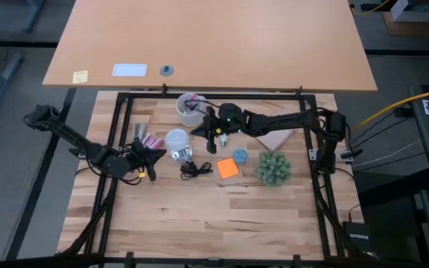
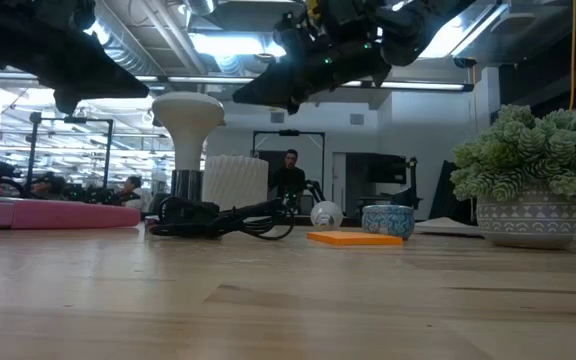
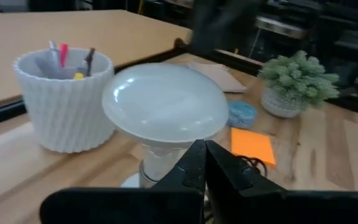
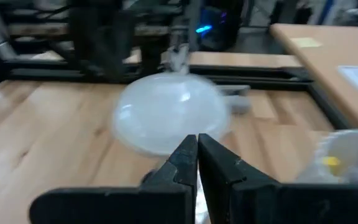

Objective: Screw lightbulb
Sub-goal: Insert the lightbulb into the silver lamp

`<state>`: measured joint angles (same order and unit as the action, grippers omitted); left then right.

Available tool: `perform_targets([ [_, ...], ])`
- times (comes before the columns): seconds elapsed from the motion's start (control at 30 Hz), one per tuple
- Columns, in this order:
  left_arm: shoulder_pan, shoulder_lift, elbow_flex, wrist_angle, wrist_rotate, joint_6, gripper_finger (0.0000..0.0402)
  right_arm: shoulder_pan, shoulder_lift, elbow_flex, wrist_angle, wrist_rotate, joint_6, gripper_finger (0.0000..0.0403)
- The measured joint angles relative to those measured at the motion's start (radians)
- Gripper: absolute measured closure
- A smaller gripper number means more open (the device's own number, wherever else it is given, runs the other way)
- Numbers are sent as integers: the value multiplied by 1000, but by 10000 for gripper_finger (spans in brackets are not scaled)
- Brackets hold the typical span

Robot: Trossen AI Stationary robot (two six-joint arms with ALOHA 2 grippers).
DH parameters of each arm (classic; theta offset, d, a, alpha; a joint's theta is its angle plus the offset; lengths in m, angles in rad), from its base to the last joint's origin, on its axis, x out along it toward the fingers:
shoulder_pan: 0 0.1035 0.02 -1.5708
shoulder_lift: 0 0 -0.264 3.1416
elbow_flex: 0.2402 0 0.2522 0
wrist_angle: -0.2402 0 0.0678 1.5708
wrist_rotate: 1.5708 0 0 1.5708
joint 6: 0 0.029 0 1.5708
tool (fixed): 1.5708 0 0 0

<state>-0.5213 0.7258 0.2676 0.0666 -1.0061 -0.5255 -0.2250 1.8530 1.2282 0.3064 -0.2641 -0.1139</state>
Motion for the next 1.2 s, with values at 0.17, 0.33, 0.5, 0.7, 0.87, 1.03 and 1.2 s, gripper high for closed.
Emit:
perform_targets([
  [0.17,-4,13,0,0,5,-25,401,-27,8,0,82,12,0,384],
  [0.33,-2,48,0,33,5,-20,401,-31,45,0,146,11,2,384],
  [0.5,-2,78,0,69,3,8,402,-30,77,-1,164,10,5,384],
  [0.7,0,94,0,82,-27,9,402,-30,94,-1,171,-24,40,384],
  [0.87,0,95,0,78,-94,9,401,-16,94,-1,170,-40,43,384],
  [1.03,0,95,0,70,-110,9,402,13,94,0,161,-41,47,384],
  [1.2,17,95,0,68,-121,9,402,35,94,0,163,-26,47,384],
])
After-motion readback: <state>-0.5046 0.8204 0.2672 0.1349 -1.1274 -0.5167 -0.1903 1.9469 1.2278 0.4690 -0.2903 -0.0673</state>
